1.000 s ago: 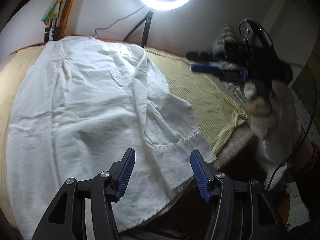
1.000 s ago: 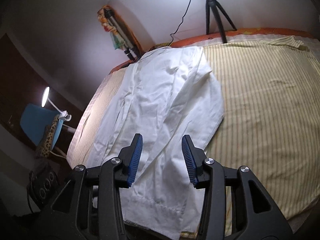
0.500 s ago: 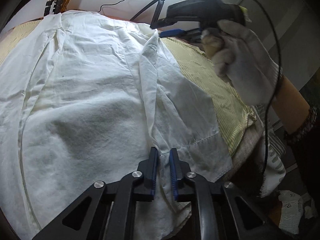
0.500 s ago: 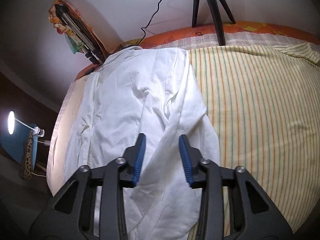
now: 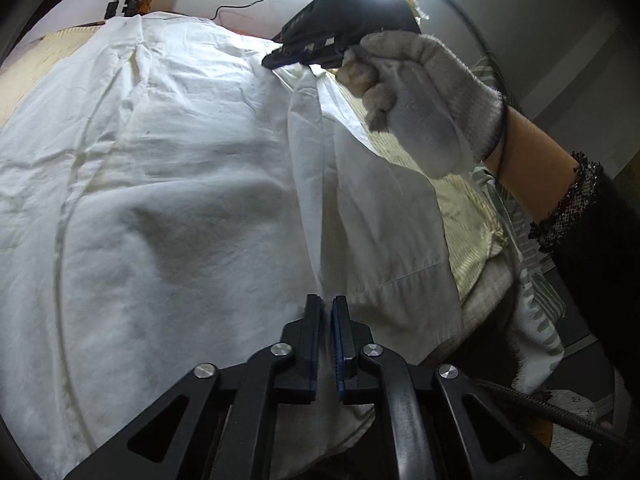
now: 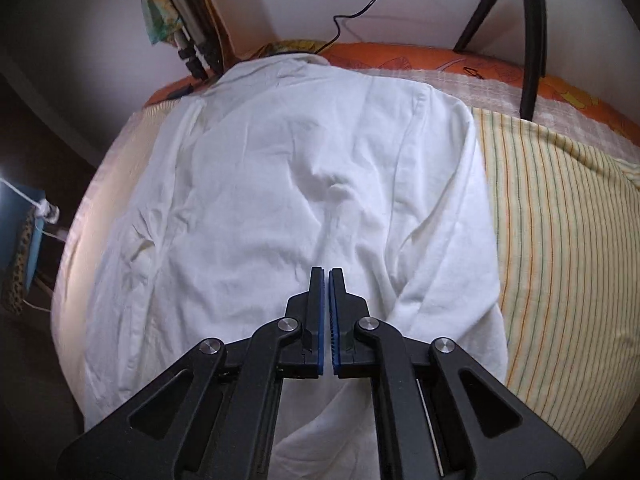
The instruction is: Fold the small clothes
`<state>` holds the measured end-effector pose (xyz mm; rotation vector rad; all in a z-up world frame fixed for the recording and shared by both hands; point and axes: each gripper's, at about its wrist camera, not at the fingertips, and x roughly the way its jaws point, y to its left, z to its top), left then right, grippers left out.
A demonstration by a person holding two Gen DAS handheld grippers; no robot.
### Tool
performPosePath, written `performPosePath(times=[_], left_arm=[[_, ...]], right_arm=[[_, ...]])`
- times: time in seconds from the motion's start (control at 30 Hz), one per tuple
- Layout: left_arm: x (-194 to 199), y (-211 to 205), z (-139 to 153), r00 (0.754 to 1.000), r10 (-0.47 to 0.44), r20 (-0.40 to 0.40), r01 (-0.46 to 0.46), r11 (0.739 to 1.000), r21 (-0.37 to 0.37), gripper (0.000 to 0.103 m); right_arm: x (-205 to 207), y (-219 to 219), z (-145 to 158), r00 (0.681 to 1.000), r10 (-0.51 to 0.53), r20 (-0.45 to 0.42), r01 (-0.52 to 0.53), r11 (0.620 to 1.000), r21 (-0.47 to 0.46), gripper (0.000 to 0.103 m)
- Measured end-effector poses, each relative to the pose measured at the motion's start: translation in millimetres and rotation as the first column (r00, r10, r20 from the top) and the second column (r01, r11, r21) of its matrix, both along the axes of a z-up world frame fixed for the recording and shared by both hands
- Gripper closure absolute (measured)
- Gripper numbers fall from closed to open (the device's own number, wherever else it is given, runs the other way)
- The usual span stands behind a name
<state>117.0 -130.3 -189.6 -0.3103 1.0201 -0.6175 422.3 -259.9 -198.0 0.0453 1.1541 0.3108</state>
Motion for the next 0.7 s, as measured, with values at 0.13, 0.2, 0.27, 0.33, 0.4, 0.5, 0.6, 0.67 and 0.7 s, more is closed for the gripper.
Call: performPosePath(times=[0.13, 0.2, 0.27, 0.33, 0.4, 0.5, 0.6, 0.67, 0.7], left_arm=[[-8, 4, 12, 0.999, 0.010, 0.054, -0.012, 0.999, 0.044, 0.082], [-11, 6, 17, 0.997, 0.027, 0.073, -0.030, 0.999, 0.042, 0.079], [-16, 5, 25, 0.995, 0.025, 0.099, -0.030, 0.999, 0.040, 0.079], [-22, 1, 33, 0.991, 0.004, 0.131, -0.009, 0.999, 0.033, 0.079], [-28, -9, 41, 0.986, -0.037, 0.164, 0.031, 0.999, 0.040, 0.079], [-36, -21, 44, 0.975, -0.099, 0.200, 0.088, 0.994, 0.065, 0.076], [-35, -33, 41, 0.974, -0.135, 0.181, 0.122, 0.989, 0.082, 0.075], [-34, -37, 38, 0.976, -0.137, 0.167, 0.122, 0.988, 0.093, 0.075], [-34, -37, 36, 0.977, -0.136, 0.165, 0.122, 0.988, 0.095, 0.075]], right_arm=[[-24, -16, 27, 0.999, 0.003, 0.036, -0.008, 0.993, 0.117, 0.088], [-44, -35, 50, 0.996, -0.019, 0.083, 0.008, 0.991, 0.131, 0.079], [-69, -60, 66, 0.993, -0.049, 0.105, 0.031, 0.986, 0.164, 0.079], [-96, -85, 75, 0.991, -0.086, 0.100, 0.062, 0.973, 0.222, 0.079], [-126, -109, 76, 0.989, -0.130, 0.078, 0.104, 0.956, 0.274, 0.078], [-177, -130, 60, 0.986, -0.166, 0.013, 0.149, 0.916, 0.372, 0.075], [-226, -131, 32, 0.989, -0.144, -0.044, 0.148, 0.872, 0.466, 0.063], [-248, -122, 14, 0.990, -0.124, -0.063, 0.139, 0.859, 0.492, 0.058], [-256, -117, 6, 0.991, -0.114, -0.071, 0.135, 0.860, 0.492, 0.058]])
